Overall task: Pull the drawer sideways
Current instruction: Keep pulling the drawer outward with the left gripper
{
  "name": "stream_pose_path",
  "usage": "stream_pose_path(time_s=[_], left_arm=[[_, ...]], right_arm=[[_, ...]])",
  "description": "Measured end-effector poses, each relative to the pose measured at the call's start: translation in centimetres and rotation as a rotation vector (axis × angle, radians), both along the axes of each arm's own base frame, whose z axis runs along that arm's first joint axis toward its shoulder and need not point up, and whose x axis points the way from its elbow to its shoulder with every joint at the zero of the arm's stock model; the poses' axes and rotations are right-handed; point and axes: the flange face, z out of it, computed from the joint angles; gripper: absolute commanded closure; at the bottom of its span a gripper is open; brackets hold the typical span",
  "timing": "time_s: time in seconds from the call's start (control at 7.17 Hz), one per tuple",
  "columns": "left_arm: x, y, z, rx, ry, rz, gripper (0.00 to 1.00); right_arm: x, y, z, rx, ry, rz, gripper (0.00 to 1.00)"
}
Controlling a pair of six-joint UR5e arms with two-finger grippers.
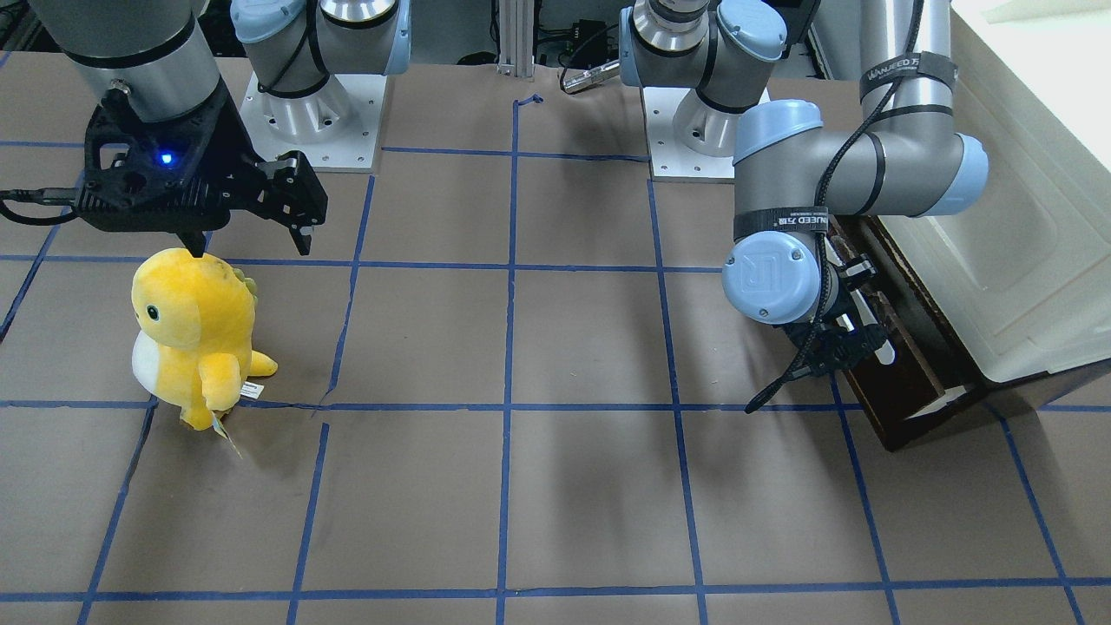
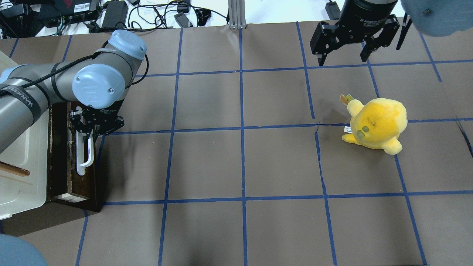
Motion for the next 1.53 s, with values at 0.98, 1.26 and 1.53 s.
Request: stream_pose_path(time_s=[0.98, 1.26, 1.53], left_arm=[[-1.6, -0.2, 0.1, -0.02, 0.034, 0.013, 0.83], [-2.7, -0.6, 0.0, -0.027, 0.037, 0.014, 0.82], [-3.8, -0.9, 0.0, -0.033, 0.036, 0.015, 0.82]], right_arm=[[0.0, 0.0, 0.0, 0.0, -0.001, 0.0, 0.0], [0.0, 0.0, 0.0, 0.0, -0.001, 0.0, 0.0], [0.0, 0.0, 0.0, 0.0, 0.0, 0.0, 0.0]])
